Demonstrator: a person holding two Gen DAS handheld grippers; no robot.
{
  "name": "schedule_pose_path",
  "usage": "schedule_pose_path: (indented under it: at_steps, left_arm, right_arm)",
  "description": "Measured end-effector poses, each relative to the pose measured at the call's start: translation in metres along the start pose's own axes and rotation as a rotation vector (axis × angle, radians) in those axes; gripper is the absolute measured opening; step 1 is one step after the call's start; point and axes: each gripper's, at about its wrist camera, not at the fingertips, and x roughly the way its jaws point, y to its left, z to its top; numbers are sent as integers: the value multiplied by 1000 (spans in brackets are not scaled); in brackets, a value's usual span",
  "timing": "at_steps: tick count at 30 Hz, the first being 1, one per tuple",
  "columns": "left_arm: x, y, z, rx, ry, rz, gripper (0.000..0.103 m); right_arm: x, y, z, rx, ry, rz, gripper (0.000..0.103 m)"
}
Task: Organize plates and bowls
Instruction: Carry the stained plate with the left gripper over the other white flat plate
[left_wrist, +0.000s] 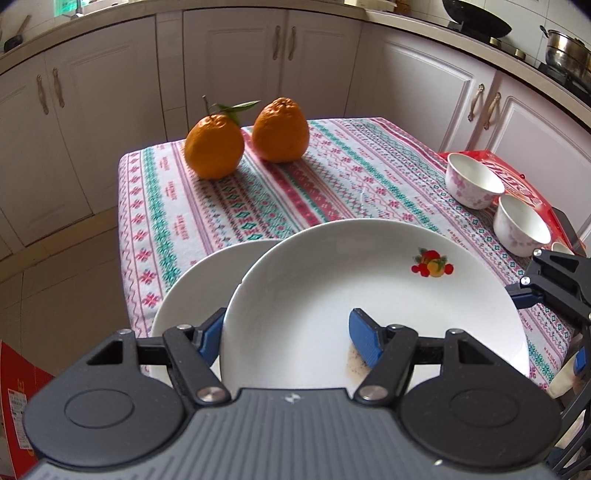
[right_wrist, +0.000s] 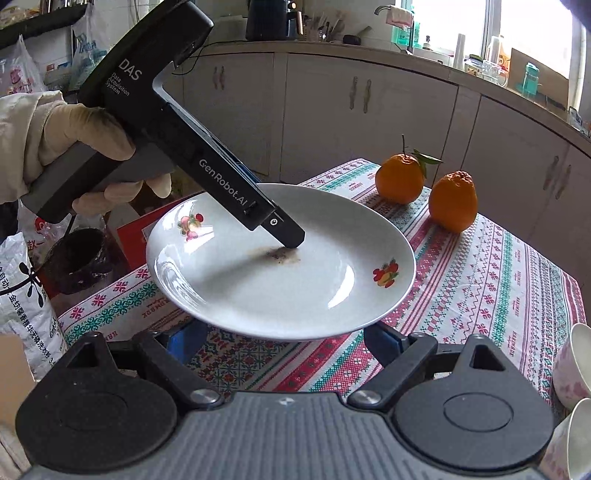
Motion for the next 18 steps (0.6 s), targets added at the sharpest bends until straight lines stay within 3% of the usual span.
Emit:
schedule_pose_path:
  at_steps: [18]
  left_arm:
    - [17,25,-14,-56,20,-18,69]
  right_arm:
    - [19,5,7,-27,39,-1,94]
